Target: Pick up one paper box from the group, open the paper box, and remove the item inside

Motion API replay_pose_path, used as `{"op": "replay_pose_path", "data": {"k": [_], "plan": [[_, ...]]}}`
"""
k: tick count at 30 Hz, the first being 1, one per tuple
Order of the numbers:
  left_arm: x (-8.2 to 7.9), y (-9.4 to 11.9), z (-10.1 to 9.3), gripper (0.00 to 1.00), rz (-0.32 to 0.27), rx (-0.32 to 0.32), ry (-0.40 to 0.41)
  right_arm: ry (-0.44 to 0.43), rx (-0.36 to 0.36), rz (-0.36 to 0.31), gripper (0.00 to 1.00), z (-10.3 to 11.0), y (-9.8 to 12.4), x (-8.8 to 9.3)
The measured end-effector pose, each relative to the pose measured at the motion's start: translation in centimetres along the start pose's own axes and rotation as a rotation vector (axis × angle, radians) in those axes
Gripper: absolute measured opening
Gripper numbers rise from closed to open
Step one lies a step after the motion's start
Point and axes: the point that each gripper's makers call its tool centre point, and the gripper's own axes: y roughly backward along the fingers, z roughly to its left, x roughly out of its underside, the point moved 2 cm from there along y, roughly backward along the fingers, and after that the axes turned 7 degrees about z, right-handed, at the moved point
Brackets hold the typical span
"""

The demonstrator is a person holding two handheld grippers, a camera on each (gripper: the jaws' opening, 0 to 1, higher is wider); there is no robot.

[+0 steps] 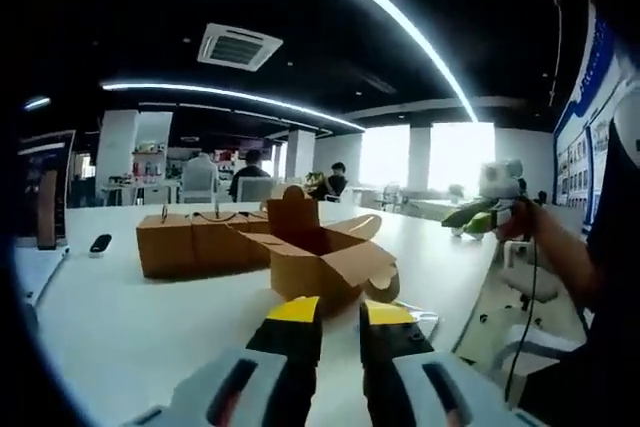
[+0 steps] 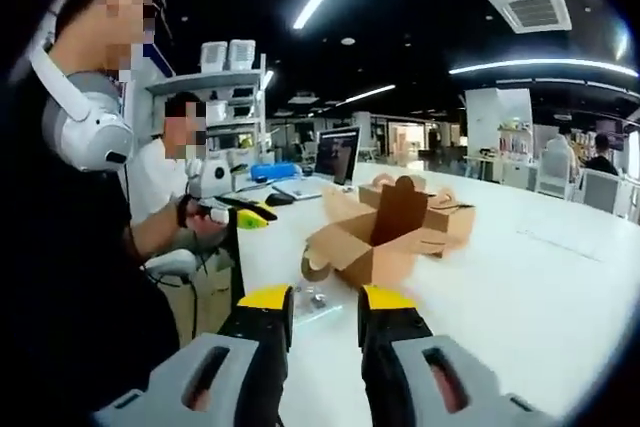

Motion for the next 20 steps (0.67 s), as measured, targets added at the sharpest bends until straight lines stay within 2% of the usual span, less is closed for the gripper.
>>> {"op": "replay_pose_path", "data": {"k": [3, 5, 8, 12, 13, 15, 17, 20], "plan": [[0.2, 0.1, -0.1, 0.18, -0.001, 0.001, 0.01, -0.023, 0.01, -0.01, 0.28, -0.1, 0.0, 0.0], [-0.1, 0.2, 0.0, 0.18, -0.018, -0.025, 0.002, -0.057, 0.022, -0.024, 0.31, -0.2, -0.1, -0.1], [-0.5, 0.5, -0.6, 0.18, -0.026, -0.009, -0.025, -0.057, 0.05, 0.017, 0.36, -0.4, -0.3, 0.4], [-0.1, 0.5, -1.1, 0.18, 0.012, 0.0, -0.06, -0.069, 0.072, 0.022, 0.35, -0.8, -0.3, 0.6], [0.2, 0.4, -1.1, 0.18, 0.025, 0.0, -0.063, -0.08, 0.077, 0.001, 0.34, -0.9, -0.3, 0.3], [0.6, 0.3, -1.1, 0.18, 0.041, -0.002, -0.066, -0.099, 0.148, -0.096, 0.3, -2.1, 0.3, -1.0], [0.7, 0.3, -1.2, 0.18, 0.048, -0.002, -0.065, -0.139, 0.155, -0.167, 0.3, -2.6, 0.7, -1.7], [0.8, 0.3, -1.4, 0.18, 0.049, 0.005, -0.056, -0.136, 0.141, -0.169, 0.3, -2.4, 0.8, -1.7]]}}
